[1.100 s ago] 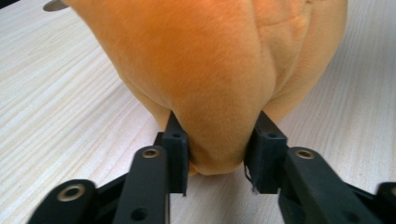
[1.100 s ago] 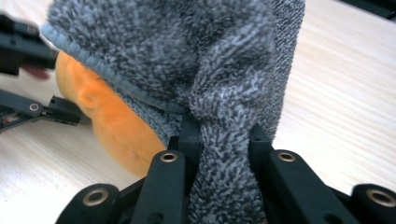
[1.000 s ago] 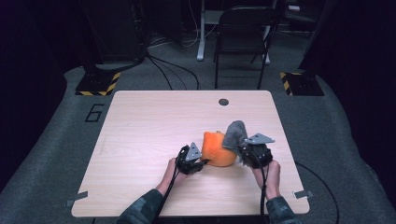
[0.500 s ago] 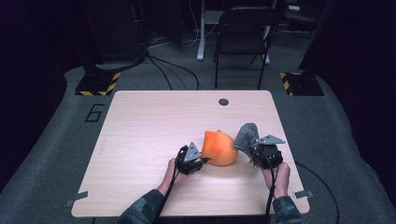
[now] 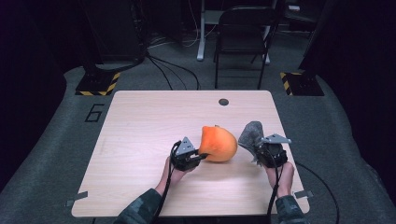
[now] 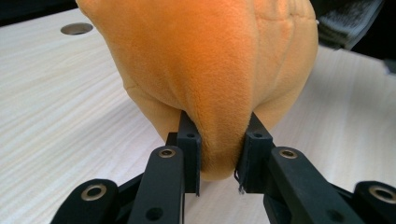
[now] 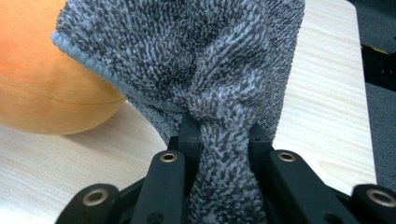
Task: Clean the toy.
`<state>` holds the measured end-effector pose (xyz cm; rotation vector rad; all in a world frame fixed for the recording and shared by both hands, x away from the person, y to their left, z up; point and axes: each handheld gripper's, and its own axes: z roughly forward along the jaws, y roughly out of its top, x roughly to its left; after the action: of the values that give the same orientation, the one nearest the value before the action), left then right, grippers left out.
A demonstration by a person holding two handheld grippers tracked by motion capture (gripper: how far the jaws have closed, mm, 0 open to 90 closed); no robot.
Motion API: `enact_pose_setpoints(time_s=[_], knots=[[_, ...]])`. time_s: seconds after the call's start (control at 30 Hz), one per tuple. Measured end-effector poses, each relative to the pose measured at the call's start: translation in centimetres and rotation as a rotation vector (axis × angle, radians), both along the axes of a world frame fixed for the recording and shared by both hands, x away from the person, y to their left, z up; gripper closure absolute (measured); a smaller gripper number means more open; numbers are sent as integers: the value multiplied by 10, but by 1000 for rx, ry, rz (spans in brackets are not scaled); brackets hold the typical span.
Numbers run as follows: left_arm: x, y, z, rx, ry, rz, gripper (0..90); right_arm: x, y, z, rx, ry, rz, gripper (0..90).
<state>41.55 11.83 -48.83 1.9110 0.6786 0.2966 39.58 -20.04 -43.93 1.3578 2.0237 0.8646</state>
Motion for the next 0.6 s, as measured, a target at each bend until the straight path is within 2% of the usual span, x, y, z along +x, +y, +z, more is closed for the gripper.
enact_pose_setpoints(time_s=[0.13,0.27,0.37,0.5,0.6], knots=[[-1,0,4,-30,57,10,742,-1,-1,3,-2,-11,9,752],[-1,0,6,-60,134,9,741,-4,4,8,0,-22,19,751],[-1,-1,6,-57,172,11,739,-8,12,17,-4,-40,43,752],[0,-4,2,-54,219,24,737,-17,33,33,-18,-68,104,751],[0,-6,-2,-48,238,27,734,-25,60,39,-50,-83,179,751]])
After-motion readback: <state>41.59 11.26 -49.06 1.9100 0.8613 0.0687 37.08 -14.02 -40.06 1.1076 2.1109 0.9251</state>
